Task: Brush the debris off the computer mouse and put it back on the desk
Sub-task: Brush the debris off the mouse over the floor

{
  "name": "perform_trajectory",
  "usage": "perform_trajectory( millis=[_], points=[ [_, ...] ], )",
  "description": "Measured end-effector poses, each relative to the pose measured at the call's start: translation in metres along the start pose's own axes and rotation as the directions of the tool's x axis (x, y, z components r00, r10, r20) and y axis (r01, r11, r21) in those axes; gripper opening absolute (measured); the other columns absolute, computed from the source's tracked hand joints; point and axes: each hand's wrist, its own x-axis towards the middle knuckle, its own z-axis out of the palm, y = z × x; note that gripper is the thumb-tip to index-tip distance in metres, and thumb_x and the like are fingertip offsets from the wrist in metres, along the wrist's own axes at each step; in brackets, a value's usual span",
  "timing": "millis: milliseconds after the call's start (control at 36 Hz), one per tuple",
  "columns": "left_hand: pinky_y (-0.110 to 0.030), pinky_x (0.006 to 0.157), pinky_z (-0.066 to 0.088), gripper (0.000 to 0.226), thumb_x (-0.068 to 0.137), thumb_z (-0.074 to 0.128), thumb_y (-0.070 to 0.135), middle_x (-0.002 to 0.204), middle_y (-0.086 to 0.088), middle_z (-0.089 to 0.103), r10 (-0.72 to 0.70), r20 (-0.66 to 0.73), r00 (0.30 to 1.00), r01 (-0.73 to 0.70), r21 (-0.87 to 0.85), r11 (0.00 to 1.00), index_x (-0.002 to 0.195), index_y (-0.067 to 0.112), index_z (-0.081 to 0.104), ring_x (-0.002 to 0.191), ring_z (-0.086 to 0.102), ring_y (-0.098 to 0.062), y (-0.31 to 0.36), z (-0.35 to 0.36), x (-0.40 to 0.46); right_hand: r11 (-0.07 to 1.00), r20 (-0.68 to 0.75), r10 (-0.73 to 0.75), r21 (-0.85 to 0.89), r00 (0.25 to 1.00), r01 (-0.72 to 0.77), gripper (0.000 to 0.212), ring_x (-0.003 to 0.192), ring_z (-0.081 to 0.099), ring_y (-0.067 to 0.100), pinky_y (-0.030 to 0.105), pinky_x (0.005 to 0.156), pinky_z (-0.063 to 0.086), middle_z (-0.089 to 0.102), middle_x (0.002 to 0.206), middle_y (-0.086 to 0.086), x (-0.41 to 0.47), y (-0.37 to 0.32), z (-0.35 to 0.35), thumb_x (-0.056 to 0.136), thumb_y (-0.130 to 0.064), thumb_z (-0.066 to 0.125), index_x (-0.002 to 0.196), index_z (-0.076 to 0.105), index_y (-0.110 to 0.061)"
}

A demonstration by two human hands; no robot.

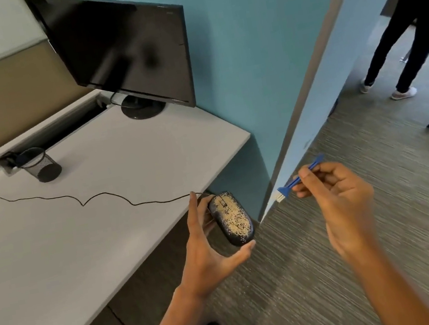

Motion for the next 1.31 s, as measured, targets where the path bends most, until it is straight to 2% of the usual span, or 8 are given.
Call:
perform_trajectory(
  millis=[250,361,500,667,861,1028,1139,1306],
  points=[
    [-0.020,0.127,0.044,0.156,0.077,0.108,0.043,0.178,0.021,0.038,0.051,0.134,0.990,-0.046,-0.039,0.998,0.181,0.041,-0.009,0.162,0.048,-0.007,0.008,-0.012,0.004,0.999,-0.117,-0.015,-0.034,0.993,0.011,0.014,0.074,0.082,0.022,0.025,0.072,0.067,0.083,0.088,0.010,-0.027,-0.006,0.007,0.101,-0.013,0.081,0.096,0.079,-0.026],
    [-0.020,0.127,0.044,0.152,0.078,0.102,0.056,0.175,0.028,0.038,0.077,0.180,0.981,-0.066,-0.064,0.996,0.181,0.042,-0.010,0.162,0.048,-0.005,0.010,-0.016,0.008,0.999,-0.186,0.010,-0.038,0.983,-0.017,0.011,0.075,0.082,0.025,0.028,0.072,0.068,0.083,0.089,0.010,-0.040,-0.003,0.011,0.100,-0.010,0.081,0.106,0.075,-0.018],
    [-0.018,0.124,0.047,0.159,0.075,0.109,0.040,0.170,0.033,0.040,0.061,0.226,0.972,-0.046,-0.069,0.997,0.178,0.049,-0.012,0.155,0.055,-0.001,0.005,-0.017,0.015,0.999,-0.230,0.036,-0.026,0.973,-0.043,0.018,0.077,0.082,0.027,0.031,0.072,0.069,0.082,0.093,0.013,-0.057,0.001,0.017,0.100,-0.005,0.079,0.115,0.072,-0.010],
    [-0.014,0.122,0.046,0.161,0.071,0.111,0.042,0.163,0.045,0.039,0.060,0.257,0.965,-0.033,-0.108,0.994,0.178,0.051,-0.009,0.155,0.052,0.004,-0.009,-0.018,0.028,0.998,-0.312,0.037,-0.028,0.949,-0.048,0.024,0.075,0.082,0.028,0.032,0.070,0.069,0.082,0.091,0.014,-0.071,0.008,0.025,0.100,-0.003,0.079,0.119,0.067,-0.012],
    [-0.022,0.124,0.049,0.163,0.069,0.112,0.040,0.164,0.035,0.046,0.037,0.229,0.973,-0.002,-0.151,0.989,0.178,0.052,-0.007,0.155,0.057,-0.005,-0.015,-0.016,0.046,0.999,-0.386,0.052,0.018,0.921,-0.049,0.040,0.072,0.083,0.026,0.035,0.071,0.070,0.083,0.089,0.014,-0.076,0.015,0.042,0.099,-0.001,0.079,0.128,0.060,-0.021],
    [-0.015,0.121,0.047,0.164,0.068,0.113,0.041,0.162,0.042,0.045,0.016,0.226,0.974,0.016,-0.140,0.990,0.179,0.049,-0.006,0.154,0.056,-0.001,-0.015,-0.010,0.055,0.999,-0.379,0.039,0.004,0.925,-0.041,0.044,0.077,0.085,0.026,0.032,0.072,0.070,0.084,0.089,0.011,-0.073,0.022,0.056,0.100,-0.003,0.079,0.136,0.057,-0.019],
    [-0.021,0.123,0.050,0.164,0.067,0.114,0.040,0.162,0.049,0.039,0.039,0.213,0.976,-0.015,-0.114,0.993,0.181,0.045,-0.005,0.155,0.056,-0.002,-0.013,-0.005,0.058,0.999,-0.380,0.050,0.004,0.924,-0.053,0.044,0.079,0.085,0.025,0.033,0.074,0.070,0.084,0.091,0.009,-0.071,0.024,0.060,0.100,-0.004,0.080,0.135,0.057,-0.018],
    [-0.048,0.127,0.053,0.163,0.068,0.114,0.038,0.163,0.054,0.032,0.065,0.177,0.982,-0.044,-0.121,0.992,0.181,0.044,-0.004,0.158,0.056,-0.012,-0.007,-0.003,0.058,0.998,-0.400,0.066,0.022,0.914,-0.063,0.043,0.082,0.086,0.024,0.033,0.076,0.070,0.084,0.094,0.009,-0.070,0.033,0.058,0.101,-0.005,0.079,0.135,0.056,-0.016]
  ],
)
